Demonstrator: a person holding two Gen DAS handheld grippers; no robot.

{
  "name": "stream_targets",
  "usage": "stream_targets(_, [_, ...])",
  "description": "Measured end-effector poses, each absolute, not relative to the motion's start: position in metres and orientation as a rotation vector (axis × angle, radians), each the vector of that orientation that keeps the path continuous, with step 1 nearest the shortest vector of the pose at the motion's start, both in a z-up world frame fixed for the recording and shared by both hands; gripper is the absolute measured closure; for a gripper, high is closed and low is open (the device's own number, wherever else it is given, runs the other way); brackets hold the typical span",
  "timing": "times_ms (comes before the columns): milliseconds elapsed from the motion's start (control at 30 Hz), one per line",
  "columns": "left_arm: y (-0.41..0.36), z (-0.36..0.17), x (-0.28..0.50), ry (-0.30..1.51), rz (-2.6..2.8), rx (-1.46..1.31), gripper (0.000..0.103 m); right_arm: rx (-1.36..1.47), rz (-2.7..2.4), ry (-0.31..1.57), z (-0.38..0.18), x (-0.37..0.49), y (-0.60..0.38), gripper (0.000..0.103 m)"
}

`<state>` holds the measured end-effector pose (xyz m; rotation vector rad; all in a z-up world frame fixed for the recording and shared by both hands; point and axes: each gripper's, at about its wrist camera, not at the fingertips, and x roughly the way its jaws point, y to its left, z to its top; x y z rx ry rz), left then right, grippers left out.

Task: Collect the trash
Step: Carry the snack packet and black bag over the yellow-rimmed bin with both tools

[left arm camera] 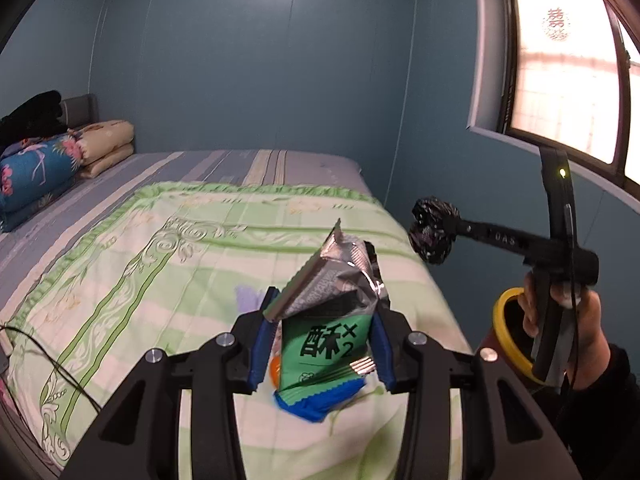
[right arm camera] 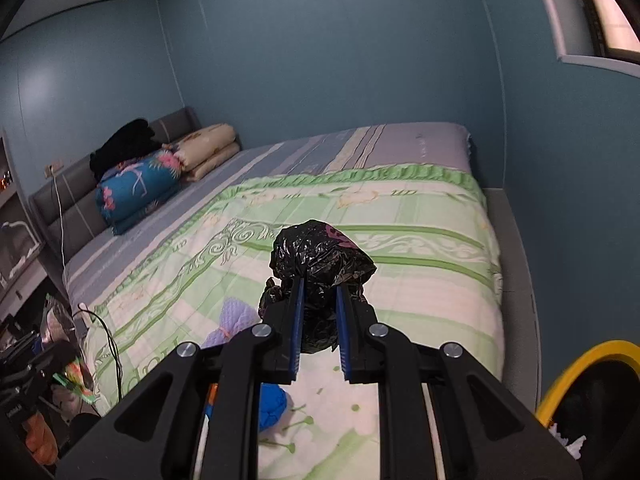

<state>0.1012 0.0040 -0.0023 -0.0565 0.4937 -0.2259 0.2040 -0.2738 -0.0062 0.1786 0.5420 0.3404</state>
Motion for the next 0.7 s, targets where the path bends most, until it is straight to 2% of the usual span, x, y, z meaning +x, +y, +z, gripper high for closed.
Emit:
stream_targets(333, [-0.059, 0.033, 0.106, 0.431, -0.356, -0.024, 0.063, 0.219, 0.222, 0.426, 0.022, 0.142, -0.354, 0.089])
stream_targets(700, [-0.155, 0.031, 0.133, 0.441, -0.518, 0.027, 0.063, 0.288, 0.027, 0.329, 0.012, 0.086, -0.432, 0.089])
